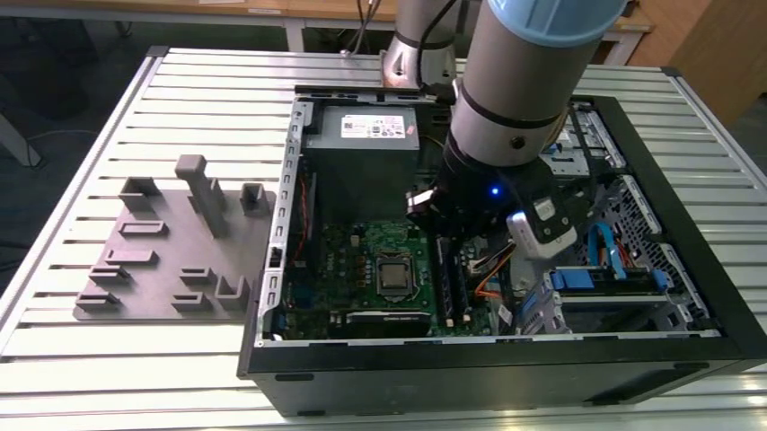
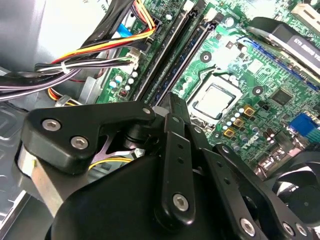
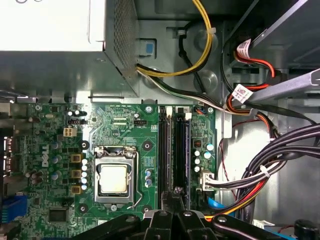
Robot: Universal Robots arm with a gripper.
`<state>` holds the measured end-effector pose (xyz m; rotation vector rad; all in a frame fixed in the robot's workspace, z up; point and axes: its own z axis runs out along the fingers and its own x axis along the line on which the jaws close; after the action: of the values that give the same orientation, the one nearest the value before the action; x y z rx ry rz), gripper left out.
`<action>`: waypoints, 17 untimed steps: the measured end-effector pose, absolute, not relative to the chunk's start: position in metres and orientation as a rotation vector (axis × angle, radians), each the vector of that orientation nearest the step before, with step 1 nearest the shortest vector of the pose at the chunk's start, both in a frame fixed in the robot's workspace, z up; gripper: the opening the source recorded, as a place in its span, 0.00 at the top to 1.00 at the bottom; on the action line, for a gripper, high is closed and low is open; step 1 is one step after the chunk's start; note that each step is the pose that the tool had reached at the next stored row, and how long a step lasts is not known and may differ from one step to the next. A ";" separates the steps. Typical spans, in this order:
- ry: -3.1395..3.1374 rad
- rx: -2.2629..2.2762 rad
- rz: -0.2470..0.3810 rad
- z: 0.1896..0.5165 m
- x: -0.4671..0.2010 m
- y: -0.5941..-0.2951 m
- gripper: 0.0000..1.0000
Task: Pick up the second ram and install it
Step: 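Insert the second ram into the second slot, then press down the second ram until it locks into place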
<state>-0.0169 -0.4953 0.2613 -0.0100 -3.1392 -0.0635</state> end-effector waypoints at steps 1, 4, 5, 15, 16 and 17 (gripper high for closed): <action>-3.139 -0.010 -0.064 0.261 -0.017 -0.495 0.89; -3.139 -0.010 -0.064 0.261 -0.017 -0.495 0.89; -3.139 -0.010 -0.067 0.261 -0.017 -0.495 0.89; -3.139 -0.010 -0.081 0.245 -0.017 -0.474 0.89; -3.139 -0.010 -0.081 0.243 -0.017 -0.472 0.89; -3.139 -0.010 -0.081 0.241 -0.017 -0.470 0.89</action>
<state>-0.0169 -0.4698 0.2412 -0.0100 -3.1387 -0.0811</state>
